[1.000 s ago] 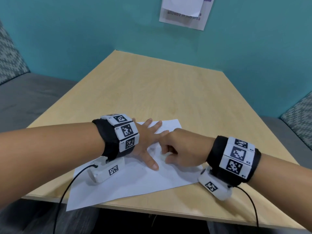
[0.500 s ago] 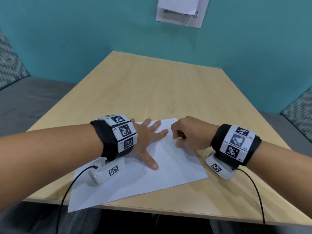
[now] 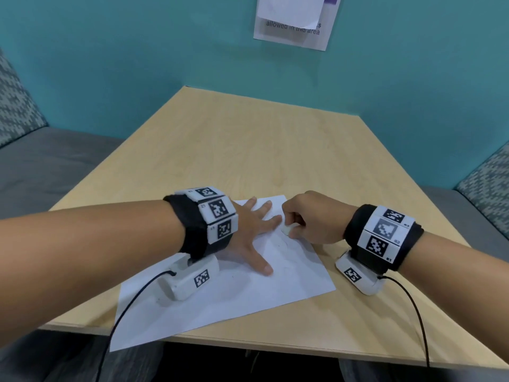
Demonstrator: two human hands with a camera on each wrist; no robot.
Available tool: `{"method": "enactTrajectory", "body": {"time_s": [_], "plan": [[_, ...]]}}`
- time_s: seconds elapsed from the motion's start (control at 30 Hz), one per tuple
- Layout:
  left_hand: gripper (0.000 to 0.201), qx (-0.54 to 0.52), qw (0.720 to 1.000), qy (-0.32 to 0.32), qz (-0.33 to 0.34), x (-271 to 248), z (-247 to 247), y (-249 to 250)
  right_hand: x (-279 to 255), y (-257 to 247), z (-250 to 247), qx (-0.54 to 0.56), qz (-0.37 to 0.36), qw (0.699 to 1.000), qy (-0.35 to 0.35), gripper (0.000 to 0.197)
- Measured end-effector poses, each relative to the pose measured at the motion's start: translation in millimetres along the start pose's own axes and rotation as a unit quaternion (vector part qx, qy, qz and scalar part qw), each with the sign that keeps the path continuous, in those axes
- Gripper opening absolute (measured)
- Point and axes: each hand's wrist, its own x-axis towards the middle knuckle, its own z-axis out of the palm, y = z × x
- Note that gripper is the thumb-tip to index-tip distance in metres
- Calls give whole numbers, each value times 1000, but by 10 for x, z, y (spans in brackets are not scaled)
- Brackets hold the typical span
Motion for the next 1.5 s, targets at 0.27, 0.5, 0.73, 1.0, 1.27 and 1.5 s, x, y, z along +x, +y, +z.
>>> {"method": "enactTrajectory", "body": {"time_s": [0.27, 0.5, 0.73, 1.0, 1.27, 1.5], "plan": [[118, 5, 1000, 3, 2, 54, 34, 34, -127, -114, 10, 9, -53, 998, -30, 26], [117, 3, 1000, 4, 8, 37, 15, 31, -163, -178, 76, 4, -86, 995, -55, 30], [120, 3, 1000, 1, 1, 59, 34, 13, -177, -111, 89, 3, -55, 998, -40, 32], [121, 9, 1000, 2, -4, 80, 29, -10, -168, -87, 43, 7, -33, 998, -44, 24], [120, 24, 1000, 3, -19, 74, 12, -24, -162, -38, 37, 4, -4, 1000, -27, 18], [115, 40, 999, 11, -2, 21, -26, 64, -142, -44, 46, 2, 0, 1000, -11, 12]]}}
